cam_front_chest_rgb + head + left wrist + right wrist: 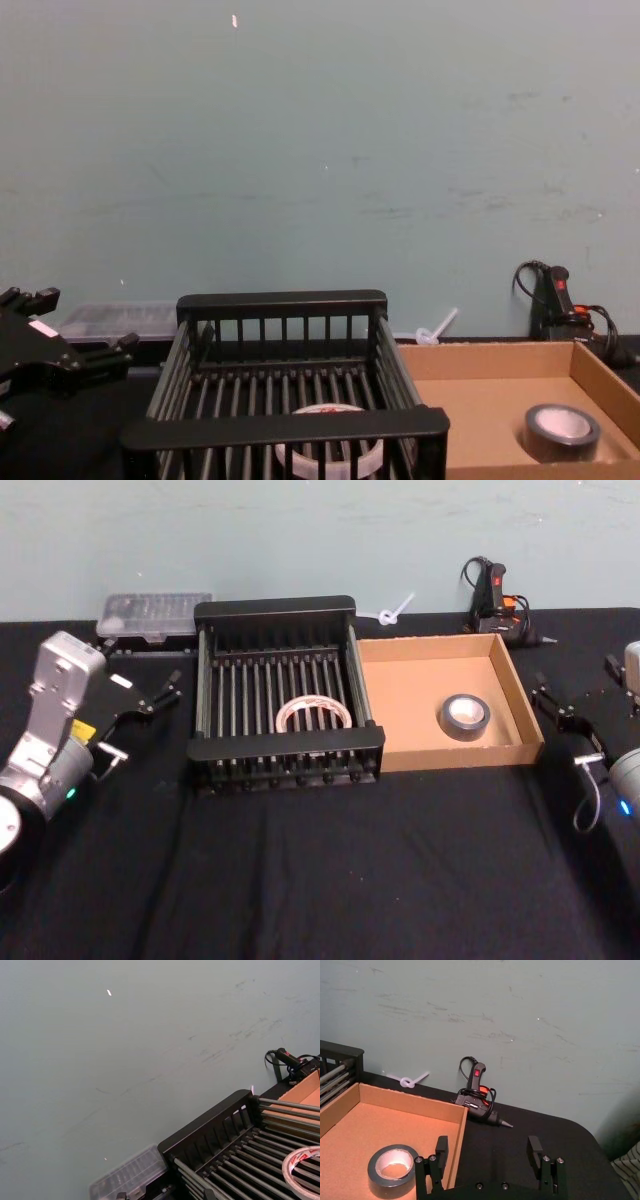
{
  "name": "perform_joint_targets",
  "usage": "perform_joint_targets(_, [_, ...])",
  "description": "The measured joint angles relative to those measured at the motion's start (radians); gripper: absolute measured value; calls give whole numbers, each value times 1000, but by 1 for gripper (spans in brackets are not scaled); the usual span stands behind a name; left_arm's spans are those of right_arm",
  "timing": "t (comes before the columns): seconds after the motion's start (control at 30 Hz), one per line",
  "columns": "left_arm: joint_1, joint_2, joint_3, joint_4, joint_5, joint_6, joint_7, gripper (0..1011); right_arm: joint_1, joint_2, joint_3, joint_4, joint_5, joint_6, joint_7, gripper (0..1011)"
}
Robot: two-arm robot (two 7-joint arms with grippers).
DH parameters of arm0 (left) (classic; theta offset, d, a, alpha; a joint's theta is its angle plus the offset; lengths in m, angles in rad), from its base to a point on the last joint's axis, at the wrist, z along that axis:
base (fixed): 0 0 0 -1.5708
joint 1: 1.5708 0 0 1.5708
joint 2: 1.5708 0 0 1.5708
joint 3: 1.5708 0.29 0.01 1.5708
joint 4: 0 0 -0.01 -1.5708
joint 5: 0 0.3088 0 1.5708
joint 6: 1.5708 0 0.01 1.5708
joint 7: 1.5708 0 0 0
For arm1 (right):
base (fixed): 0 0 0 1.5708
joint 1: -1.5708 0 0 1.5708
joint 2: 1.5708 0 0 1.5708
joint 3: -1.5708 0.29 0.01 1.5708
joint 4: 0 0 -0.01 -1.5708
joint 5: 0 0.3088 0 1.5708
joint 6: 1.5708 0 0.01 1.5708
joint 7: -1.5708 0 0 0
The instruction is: Pick up the white tape and place it into the black box , Pick up the silver tape and place it into the brown box.
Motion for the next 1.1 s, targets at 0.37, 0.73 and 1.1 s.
perform_joint_targets(0.37, [0, 0, 0, 0, 0, 0, 0, 1001, 1, 1, -1, 1, 3, 1, 2, 1002])
perform_joint_targets(0.73, [0, 0, 0, 0, 0, 0, 0, 1001, 2, 1, -2, 2, 4, 2, 3, 1002])
perform_joint_targets(1.1, [0, 0, 0, 0, 0, 0, 0, 1001, 2, 1, -2, 2, 5, 2, 3, 1002])
